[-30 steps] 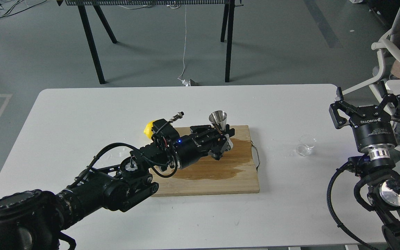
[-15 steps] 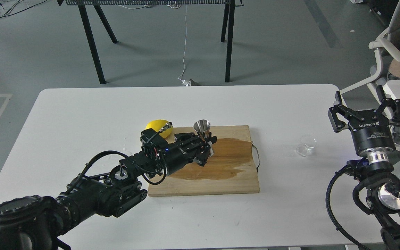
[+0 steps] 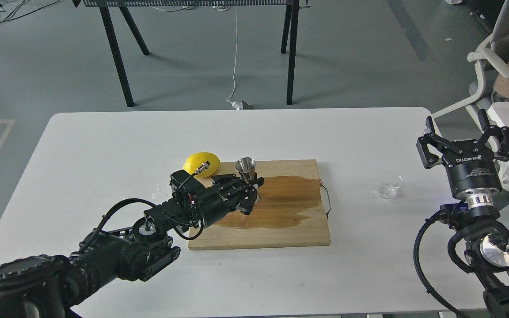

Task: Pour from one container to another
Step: 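Lower the held jigger onto the middle of the cutting board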

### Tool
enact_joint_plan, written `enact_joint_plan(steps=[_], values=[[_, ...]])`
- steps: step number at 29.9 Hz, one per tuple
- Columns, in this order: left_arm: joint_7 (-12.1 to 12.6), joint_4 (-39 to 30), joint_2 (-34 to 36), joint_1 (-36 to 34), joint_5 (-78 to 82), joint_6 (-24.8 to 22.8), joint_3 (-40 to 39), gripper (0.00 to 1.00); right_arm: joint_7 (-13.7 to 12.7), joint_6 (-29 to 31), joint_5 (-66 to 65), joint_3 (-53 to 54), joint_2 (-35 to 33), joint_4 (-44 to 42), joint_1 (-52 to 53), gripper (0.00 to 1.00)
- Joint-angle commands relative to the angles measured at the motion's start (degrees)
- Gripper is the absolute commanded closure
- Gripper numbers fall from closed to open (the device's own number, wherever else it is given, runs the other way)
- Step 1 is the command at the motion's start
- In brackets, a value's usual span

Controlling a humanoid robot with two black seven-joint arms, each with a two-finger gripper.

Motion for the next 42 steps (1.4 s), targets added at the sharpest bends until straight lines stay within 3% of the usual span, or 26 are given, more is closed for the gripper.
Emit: enact_joint_plan(steps=[1,15,17,20,27,31,42], values=[[0.0,0.0,0.0,-0.1,0.0,0.1,0.0,0.73,0.0,0.0,0.0,-0.1,0.1,0.0,0.0,0.01],[0.0,-0.7,0.0,-0.1,0.0,0.9,-0.3,0.67,0.0,0.0,0.0,0.1,0.1,0.0,-0.1,0.01],[0.0,-0.7,0.0,0.0,0.0,0.9,-0.4,0.54,0.0,0.0,0.0,0.1,0.1,0.0,-0.2,0.01],[0.0,-0.7,0.0,0.0,0.0,0.9,-0.5,0.09,0.0,0.0,0.0,0.2,0.1,0.0,-0.2,0.01],[0.0,-0.7,0.0,0.2,-0.1,0.9,-0.4,0.08,0.0,0.0,0.0,0.0,0.2,0.0,-0.3,0.01],[0.0,-0.8,0.0,0.1,-0.1,0.9,-0.2,0.01,0.0,0.0,0.0,0.0,0.1,0.1,-0.3,0.01],[0.0,-0.9,0.0,1.8,-0.1,0.9,0.1,0.01,0.0,0.0,0.0,0.3,0.1,0.5,-1.5,0.01]])
